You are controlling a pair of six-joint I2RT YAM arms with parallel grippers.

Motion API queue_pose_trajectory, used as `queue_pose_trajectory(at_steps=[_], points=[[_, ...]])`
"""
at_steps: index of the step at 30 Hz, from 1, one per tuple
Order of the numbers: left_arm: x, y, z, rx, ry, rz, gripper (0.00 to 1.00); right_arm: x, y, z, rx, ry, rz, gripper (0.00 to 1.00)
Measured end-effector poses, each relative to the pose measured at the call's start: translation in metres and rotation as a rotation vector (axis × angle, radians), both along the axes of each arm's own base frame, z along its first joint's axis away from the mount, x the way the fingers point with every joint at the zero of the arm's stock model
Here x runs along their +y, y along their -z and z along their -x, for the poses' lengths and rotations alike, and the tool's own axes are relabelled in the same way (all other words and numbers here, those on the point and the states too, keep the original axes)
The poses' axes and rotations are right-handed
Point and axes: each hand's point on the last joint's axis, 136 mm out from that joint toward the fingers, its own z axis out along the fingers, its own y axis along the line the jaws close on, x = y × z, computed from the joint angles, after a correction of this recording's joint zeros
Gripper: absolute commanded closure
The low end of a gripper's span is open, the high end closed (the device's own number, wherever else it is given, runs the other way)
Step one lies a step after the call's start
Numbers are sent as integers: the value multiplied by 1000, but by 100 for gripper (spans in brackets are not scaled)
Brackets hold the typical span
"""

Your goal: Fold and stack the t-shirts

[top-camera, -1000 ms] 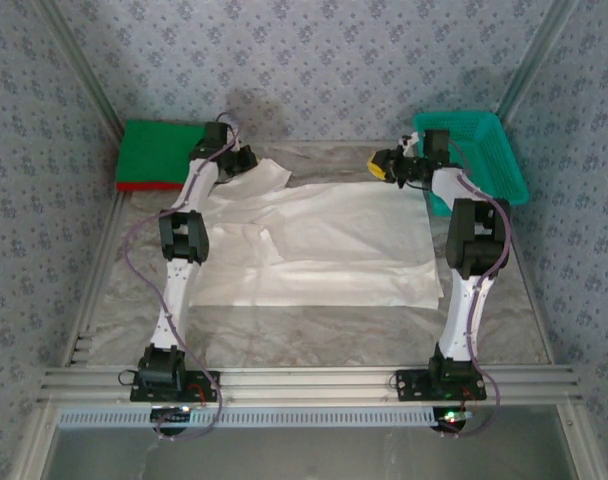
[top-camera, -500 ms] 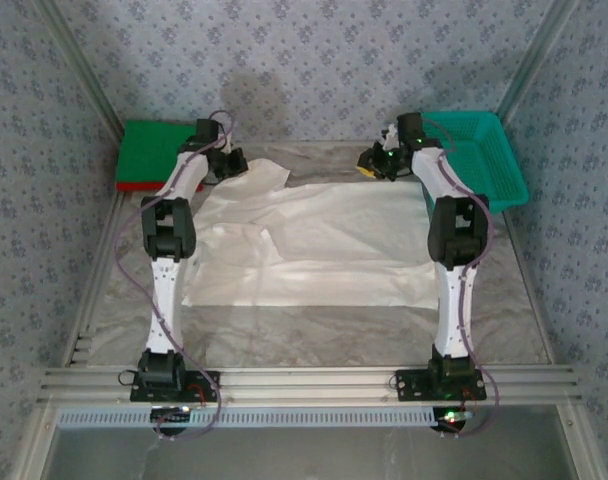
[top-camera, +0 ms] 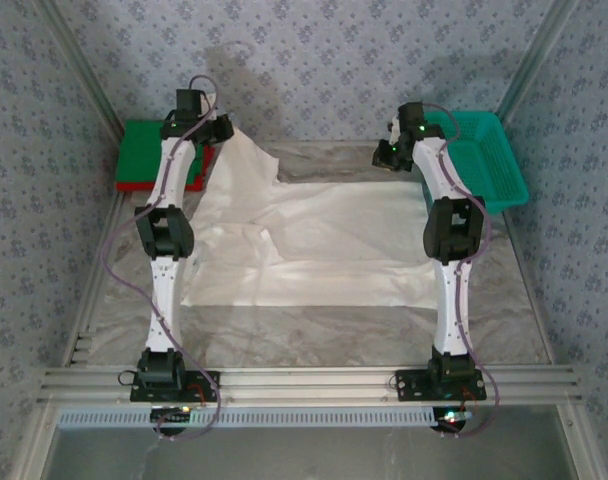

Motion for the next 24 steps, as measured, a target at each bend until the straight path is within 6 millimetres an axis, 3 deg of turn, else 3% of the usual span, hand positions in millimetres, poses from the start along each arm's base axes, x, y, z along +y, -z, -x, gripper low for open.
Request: queue_pose_trajectory(at_steps=[10,20,24], points=[[19,25,2,51,-3,-34,100,-47,35,-11,59,82,37,72],[31,39,4,88,-18,-41,100,-61,62,-6,132,136,140,69],[42,58,9,137,-27,-48,100,-63,64,-3,145,150,155,68]])
